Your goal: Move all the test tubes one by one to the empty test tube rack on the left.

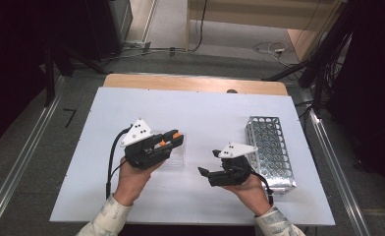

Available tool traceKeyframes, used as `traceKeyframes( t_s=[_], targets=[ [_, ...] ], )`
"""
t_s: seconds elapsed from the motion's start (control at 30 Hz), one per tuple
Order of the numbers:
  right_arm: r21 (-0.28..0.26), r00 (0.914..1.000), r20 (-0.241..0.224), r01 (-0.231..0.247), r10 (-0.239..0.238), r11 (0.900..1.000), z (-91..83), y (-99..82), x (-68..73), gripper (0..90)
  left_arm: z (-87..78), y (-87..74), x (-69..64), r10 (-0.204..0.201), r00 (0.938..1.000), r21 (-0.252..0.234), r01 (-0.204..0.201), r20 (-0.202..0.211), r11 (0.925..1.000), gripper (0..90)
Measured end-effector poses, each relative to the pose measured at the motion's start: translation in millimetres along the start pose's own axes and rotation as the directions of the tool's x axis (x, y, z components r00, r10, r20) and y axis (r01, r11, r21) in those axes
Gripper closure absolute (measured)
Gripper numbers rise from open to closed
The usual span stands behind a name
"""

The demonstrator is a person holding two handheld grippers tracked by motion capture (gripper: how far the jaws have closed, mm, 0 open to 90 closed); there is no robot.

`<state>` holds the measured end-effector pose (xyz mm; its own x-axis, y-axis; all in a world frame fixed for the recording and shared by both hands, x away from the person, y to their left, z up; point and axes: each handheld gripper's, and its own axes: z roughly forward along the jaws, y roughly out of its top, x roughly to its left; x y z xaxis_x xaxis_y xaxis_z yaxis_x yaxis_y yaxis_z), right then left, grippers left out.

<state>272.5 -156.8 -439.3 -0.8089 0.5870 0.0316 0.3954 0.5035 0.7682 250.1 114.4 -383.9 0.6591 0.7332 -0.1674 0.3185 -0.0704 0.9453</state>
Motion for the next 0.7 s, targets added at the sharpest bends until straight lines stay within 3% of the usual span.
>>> traceKeyframes(
  t_s=[0.23,0.47,0.7],
  targets=[
    [-0.009,0.9999,0.011,-0.008,0.008,0.9999,-0.1,-0.7,-1.0,22.8,0.3,-2.7,8.8,0.013,0.9969,0.0,-0.013,-0.077,0.9999,70.6],
    [-0.007,0.9999,0.01,-0.007,0.007,1.0,0.7,-1.4,-0.5,23.6,6.0,-8.8,15.8,0.017,0.9932,-0.007,-0.018,-0.115,0.9998,70.6],
    [0.001,0.9999,0.016,0.001,-0.001,1.0,2.6,-2.1,0.6,23.6,17.5,-20.4,18.8,0.023,0.9925,0.049,-0.017,-0.12,0.9987,70.5]
  ],
)
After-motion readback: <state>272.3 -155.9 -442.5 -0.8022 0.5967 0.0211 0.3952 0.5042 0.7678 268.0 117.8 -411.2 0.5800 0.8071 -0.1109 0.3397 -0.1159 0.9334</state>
